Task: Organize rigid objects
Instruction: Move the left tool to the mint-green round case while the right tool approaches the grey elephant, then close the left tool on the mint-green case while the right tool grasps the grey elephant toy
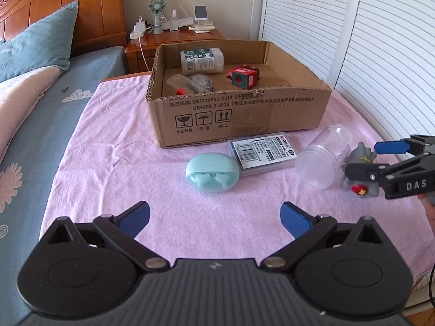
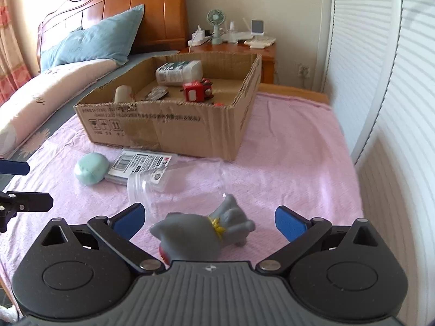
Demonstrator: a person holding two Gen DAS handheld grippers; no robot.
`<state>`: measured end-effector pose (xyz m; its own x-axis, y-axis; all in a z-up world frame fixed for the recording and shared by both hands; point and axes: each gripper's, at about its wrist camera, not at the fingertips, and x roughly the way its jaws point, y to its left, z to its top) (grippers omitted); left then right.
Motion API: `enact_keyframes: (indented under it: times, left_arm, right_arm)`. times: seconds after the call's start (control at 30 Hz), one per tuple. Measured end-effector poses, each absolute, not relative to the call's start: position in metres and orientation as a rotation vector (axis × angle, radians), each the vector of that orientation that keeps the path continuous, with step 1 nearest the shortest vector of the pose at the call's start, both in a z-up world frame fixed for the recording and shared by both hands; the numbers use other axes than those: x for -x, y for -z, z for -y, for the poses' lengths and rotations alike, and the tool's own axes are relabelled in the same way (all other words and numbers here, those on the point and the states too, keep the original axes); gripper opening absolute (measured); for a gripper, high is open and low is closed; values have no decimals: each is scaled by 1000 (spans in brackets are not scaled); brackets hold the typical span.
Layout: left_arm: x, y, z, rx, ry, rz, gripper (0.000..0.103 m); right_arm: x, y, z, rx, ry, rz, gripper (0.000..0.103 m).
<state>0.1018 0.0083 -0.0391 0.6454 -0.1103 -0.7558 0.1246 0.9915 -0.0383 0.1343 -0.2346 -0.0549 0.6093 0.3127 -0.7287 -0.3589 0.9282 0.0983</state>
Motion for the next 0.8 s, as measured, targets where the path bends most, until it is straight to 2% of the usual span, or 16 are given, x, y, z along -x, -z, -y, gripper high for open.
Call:
enact_keyframes:
  times: [0.3,0.43,0.67,0.8]
  left_arm:
    - [-107,44,-13,-3,130,-860,102]
    - [-116,51,-15,5,113,-864,101]
    - [-136,63,-21,16,86,-890,101]
    - [-154,57,-29,39,61,-866,101]
  right_arm:
    - [-101,61,220,45,-441,-904,103]
    - [-86,68,207,132,-379,-897,103]
    - [-84,81,197,226,-314,-901,103]
    - [-87,84,203,180,-323,-906,103]
